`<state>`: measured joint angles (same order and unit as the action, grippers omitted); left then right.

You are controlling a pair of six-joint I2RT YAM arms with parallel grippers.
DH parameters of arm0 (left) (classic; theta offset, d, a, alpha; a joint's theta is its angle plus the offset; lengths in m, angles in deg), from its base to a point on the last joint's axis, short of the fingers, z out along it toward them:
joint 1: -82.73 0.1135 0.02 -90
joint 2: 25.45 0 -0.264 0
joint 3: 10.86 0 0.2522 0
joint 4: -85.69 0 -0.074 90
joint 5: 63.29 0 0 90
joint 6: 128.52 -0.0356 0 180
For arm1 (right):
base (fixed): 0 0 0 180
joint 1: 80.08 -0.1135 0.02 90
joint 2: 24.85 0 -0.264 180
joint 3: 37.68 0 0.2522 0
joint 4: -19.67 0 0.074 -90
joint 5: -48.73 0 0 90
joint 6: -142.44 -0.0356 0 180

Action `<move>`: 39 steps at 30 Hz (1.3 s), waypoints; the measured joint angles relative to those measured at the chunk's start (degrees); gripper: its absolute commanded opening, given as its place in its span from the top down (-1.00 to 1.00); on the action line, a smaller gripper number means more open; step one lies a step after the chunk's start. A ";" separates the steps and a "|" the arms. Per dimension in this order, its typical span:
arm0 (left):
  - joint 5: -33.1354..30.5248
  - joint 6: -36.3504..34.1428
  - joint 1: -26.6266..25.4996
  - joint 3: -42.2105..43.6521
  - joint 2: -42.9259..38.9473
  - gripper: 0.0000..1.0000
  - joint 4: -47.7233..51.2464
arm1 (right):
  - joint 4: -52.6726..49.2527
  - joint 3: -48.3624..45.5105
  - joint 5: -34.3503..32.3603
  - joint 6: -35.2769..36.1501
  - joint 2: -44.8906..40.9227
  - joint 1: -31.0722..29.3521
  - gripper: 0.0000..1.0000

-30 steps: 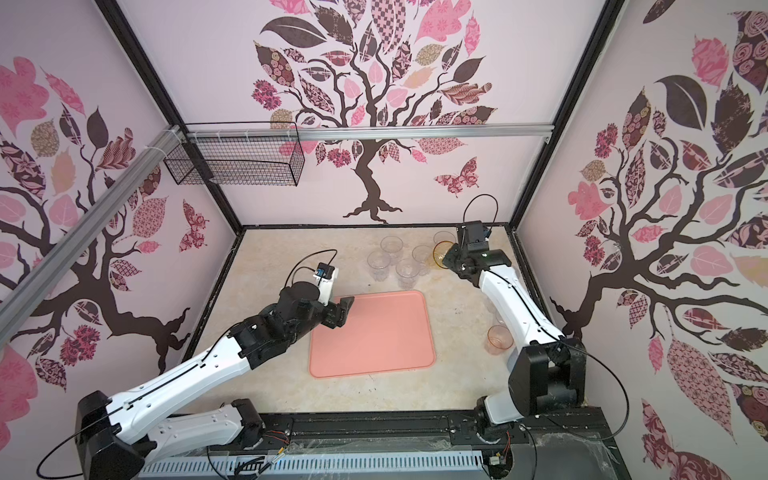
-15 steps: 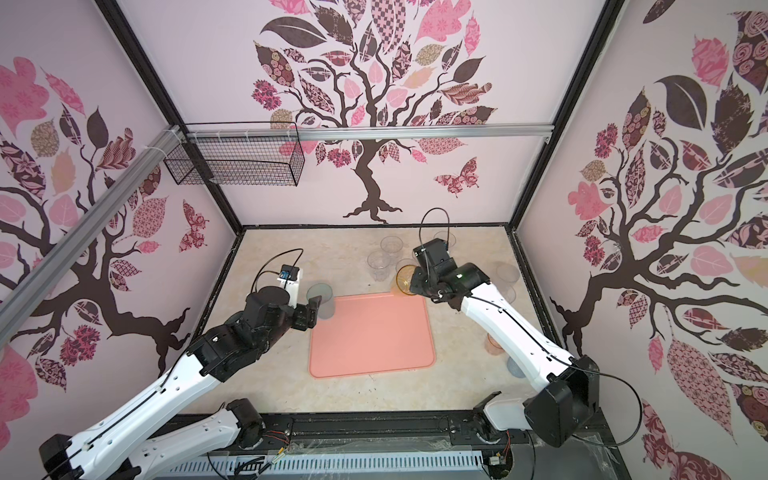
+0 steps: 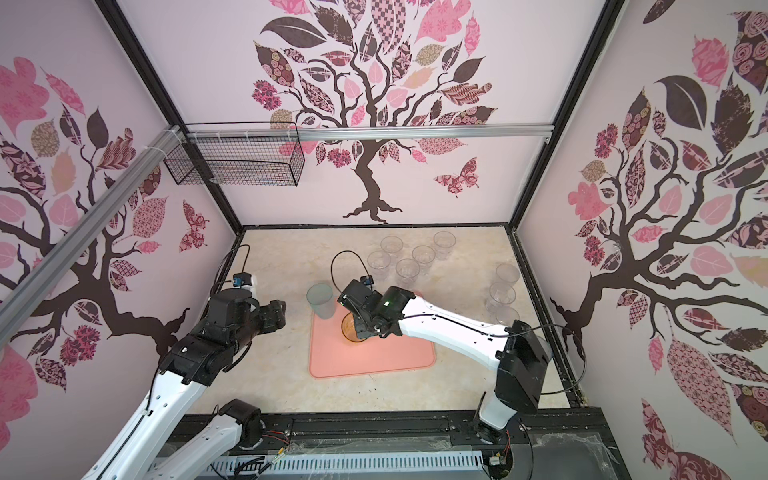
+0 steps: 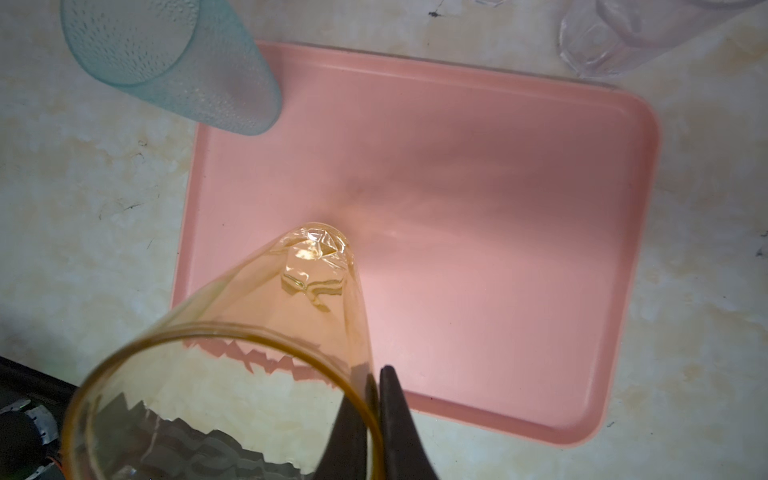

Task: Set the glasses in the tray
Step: 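Lift the amber-yellow glass with right gripper and carry it over the tray, then lower the amber-yellow glass onto the tray beside the teal cup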

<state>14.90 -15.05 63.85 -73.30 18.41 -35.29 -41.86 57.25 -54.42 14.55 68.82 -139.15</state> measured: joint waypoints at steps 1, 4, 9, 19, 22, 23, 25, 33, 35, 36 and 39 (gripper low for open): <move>0.66 0.50 0.35 0.00 0.26 -0.55 0.44 | 0.04 0.39 0.22 0.28 0.59 -0.37 1.00; 2.34 1.68 0.94 -0.04 1.79 -0.54 1.55 | 0.28 1.68 1.44 1.07 2.43 -1.01 1.00; 5.14 2.64 1.25 -0.07 3.96 -0.54 2.89 | 0.44 3.91 2.58 2.60 5.57 -1.60 1.00; 7.63 4.04 1.25 -0.07 4.81 -0.53 2.84 | 1.11 7.82 3.32 4.81 9.44 -1.62 1.00; 7.61 4.24 1.25 -0.07 5.05 -0.53 2.84 | 1.20 8.20 3.63 4.98 10.32 -1.64 1.00; 7.61 4.31 1.25 -0.07 5.05 -0.53 2.84 | 1.27 8.55 3.80 5.01 10.88 -1.64 1.00; 7.61 4.61 1.27 -0.07 5.05 -0.53 2.84 | 1.53 9.33 4.02 5.16 12.02 -1.66 1.00; 7.63 4.94 1.27 -0.07 5.20 -0.52 2.43 | -1.31 25.09 2.16 6.69 22.10 -1.79 1.00; 7.56 4.87 1.27 -0.07 5.14 -0.52 2.45 | -1.66 27.47 1.95 6.88 23.69 -1.79 1.00; 7.50 4.83 1.27 -0.07 5.01 -0.52 2.45 | -1.86 27.91 2.05 6.93 23.98 -1.79 1.00; 7.28 4.63 1.27 -0.07 4.50 -0.52 2.43 | -3.28 28.35 2.69 6.95 24.20 -1.81 1.00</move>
<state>22.18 -10.42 65.12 -73.37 22.91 -32.87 -45.14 85.60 -51.73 21.50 93.02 -140.96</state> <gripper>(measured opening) 0.762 0.085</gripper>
